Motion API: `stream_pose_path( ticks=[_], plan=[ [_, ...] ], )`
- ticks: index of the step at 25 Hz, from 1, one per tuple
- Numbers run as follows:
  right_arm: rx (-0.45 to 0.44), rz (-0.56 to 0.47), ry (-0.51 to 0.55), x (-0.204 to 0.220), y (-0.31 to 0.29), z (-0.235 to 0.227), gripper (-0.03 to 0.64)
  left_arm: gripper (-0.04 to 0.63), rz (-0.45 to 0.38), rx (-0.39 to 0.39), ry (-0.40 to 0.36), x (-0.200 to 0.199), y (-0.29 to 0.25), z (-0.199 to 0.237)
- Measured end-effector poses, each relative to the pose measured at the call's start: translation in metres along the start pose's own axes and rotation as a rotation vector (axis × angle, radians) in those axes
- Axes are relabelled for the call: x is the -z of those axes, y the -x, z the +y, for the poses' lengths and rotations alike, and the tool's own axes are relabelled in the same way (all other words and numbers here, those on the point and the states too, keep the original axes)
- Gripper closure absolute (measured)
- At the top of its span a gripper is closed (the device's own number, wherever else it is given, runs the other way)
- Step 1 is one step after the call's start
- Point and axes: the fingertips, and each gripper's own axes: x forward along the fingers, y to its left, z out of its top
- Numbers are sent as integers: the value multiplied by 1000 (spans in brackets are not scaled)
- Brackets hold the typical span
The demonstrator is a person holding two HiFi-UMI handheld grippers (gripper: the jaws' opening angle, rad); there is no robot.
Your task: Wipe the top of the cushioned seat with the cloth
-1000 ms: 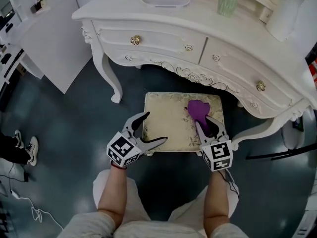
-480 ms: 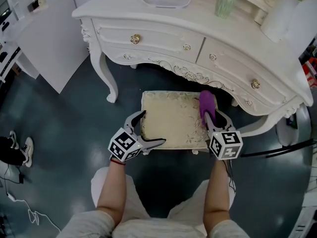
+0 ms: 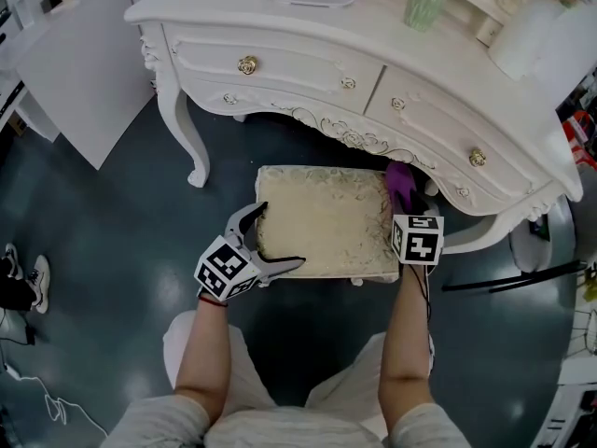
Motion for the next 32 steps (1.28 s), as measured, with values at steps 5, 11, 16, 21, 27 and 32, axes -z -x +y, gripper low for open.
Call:
stream_pose_path(
  ticks=[5, 11, 16, 21, 27, 32],
  plan=[
    [33, 82, 36, 3, -10, 14, 529, 9, 0, 0, -7, -1, 0, -1],
    [57, 119, 66, 2, -13, 25, 529, 9, 0, 0, -8, -1, 0, -2],
    [33, 124, 63, 1, -12, 33, 529, 9, -5, 3, -10, -1, 1, -2],
    [17, 117, 72, -3, -12, 43, 529, 9, -6, 7, -11, -1, 1, -2],
    [4, 115, 75, -7, -13, 57, 529, 9, -10, 11, -13, -1, 0, -2],
    [-21, 110, 99, -14, -13, 76, 529, 9, -12, 13, -15, -1, 1, -3]
  ],
)
